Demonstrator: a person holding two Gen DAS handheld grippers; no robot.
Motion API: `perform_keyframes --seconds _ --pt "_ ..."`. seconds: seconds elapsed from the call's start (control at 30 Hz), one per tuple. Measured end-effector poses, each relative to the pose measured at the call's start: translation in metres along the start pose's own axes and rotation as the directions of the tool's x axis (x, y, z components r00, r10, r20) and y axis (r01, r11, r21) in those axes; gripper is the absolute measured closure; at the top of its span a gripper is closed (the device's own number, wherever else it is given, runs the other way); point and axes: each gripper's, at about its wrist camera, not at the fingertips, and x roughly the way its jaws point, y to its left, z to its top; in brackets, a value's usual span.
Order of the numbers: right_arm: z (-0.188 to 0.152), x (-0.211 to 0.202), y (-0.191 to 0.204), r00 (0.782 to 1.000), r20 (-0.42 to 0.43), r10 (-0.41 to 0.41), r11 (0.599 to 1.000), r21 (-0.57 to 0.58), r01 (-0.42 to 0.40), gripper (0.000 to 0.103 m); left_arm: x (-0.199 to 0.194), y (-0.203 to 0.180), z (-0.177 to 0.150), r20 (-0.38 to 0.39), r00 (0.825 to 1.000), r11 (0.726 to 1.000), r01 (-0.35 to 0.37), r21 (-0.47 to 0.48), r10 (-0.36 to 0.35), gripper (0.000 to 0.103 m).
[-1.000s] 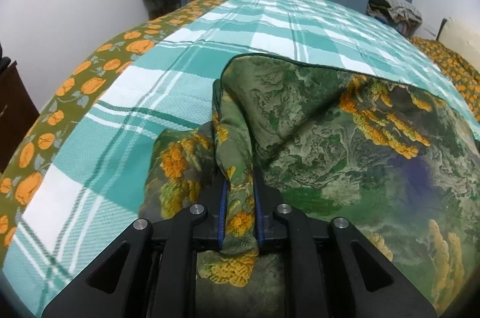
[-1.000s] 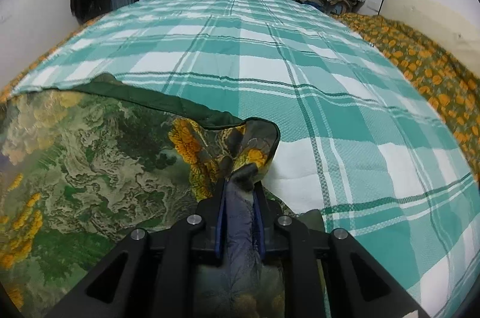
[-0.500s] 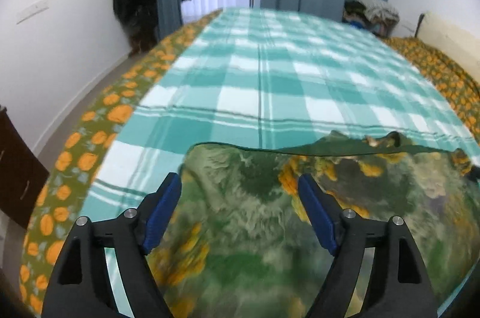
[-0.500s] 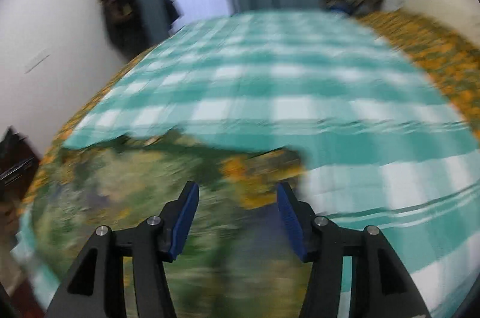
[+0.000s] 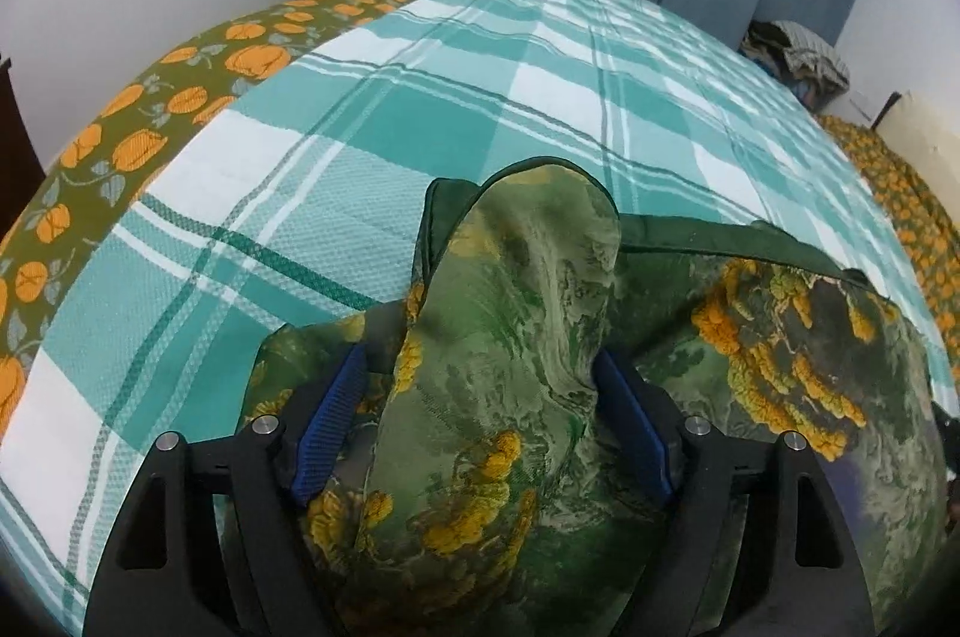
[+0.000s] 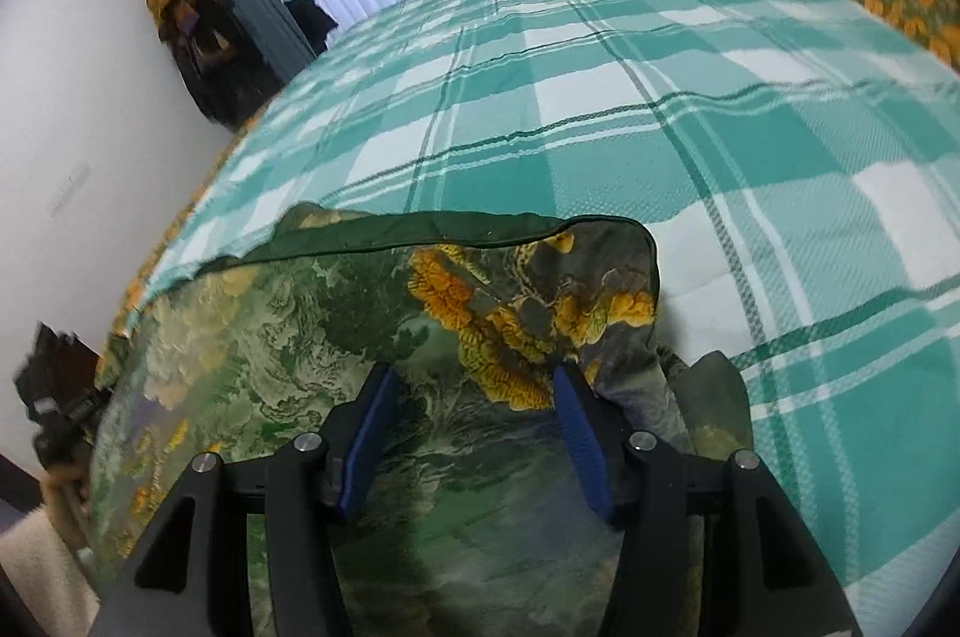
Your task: Fold large clothes
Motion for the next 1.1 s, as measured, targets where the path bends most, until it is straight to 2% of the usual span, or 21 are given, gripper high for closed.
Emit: perform_keyframes --seconds 0.1,0.2,0.27,0.37,0.47,0.57,0.67,0.7,0.77,0.87,0.97,1.03,1.1 --pt "0.001 -0.008 -0.015 0.996 0.020 0.088 0.992 0.090 -0.089 0.048 -0.007 0.000 -0.001 -0.017 1.000 1.000 -0.008 0.006 0.009 0.022" --pt "0.005 -0.028 -0.016 0.996 0.058 0.070 0.989 0.128 -0.077 0.048 -0.034 -0.003 -0.012 -0.008 0.999 0.998 -0.047 0.052 0.048 0.023" --pt "0.003 -0.053 -0.001 0.995 0.086 0.041 0.997 0.064 -0.046 0.048 -0.058 -0.013 -0.023 0.009 0.998 0.992 -0.055 0.117 0.054 0.022" --pt "-0.014 -0.086 0.022 0.995 0.088 0.045 0.997 -0.061 -0.039 0.048 -0.098 -0.036 -0.038 0.036 0.999 0.984 -0.023 0.179 0.017 0.022" --pt "-0.042 -0.115 0.038 0.994 0.089 0.056 0.989 -0.140 -0.043 0.048 -0.120 -0.063 -0.040 0.045 0.999 0.982 0.020 0.185 -0.029 0.015" --pt "-0.072 -0.135 0.053 0.993 0.096 0.062 0.982 -0.183 -0.044 0.048 -0.131 -0.097 -0.032 0.044 0.996 0.975 0.068 0.211 -0.079 0.016" --pt "-0.100 -0.148 0.064 0.991 0.121 0.057 0.975 -0.218 -0.029 0.047 -0.143 -0.134 -0.024 0.122 0.992 0.961 -0.033 0.274 -0.001 0.015" --pt "-0.106 -0.150 0.064 0.991 0.119 0.059 0.975 -0.221 -0.032 0.047 -0.144 -0.142 -0.022 0.128 0.992 0.961 -0.014 0.275 -0.022 0.014" --pt "-0.113 -0.148 0.063 0.993 0.099 0.066 0.974 -0.221 -0.043 0.047 -0.137 -0.157 -0.020 0.078 0.993 0.958 0.062 0.280 -0.087 0.013" --pt "-0.114 -0.141 0.056 0.996 0.074 0.052 0.978 -0.205 -0.036 0.047 -0.111 -0.189 -0.018 -0.004 0.994 0.936 0.104 0.337 -0.109 0.013" --pt "-0.116 -0.141 0.051 0.995 0.075 0.070 0.982 -0.181 -0.055 0.047 -0.074 -0.219 -0.014 -0.027 0.997 0.910 0.081 0.407 -0.076 0.013" --pt "-0.117 -0.142 0.049 0.994 0.079 0.082 0.980 -0.189 -0.065 0.047 -0.044 -0.231 -0.012 -0.089 0.995 0.907 0.085 0.412 -0.053 0.013" --pt "-0.120 -0.143 0.050 0.993 0.082 0.081 0.977 -0.204 -0.063 0.047 0.001 -0.237 -0.019 -0.217 0.976 0.905 0.090 0.417 0.003 0.011"
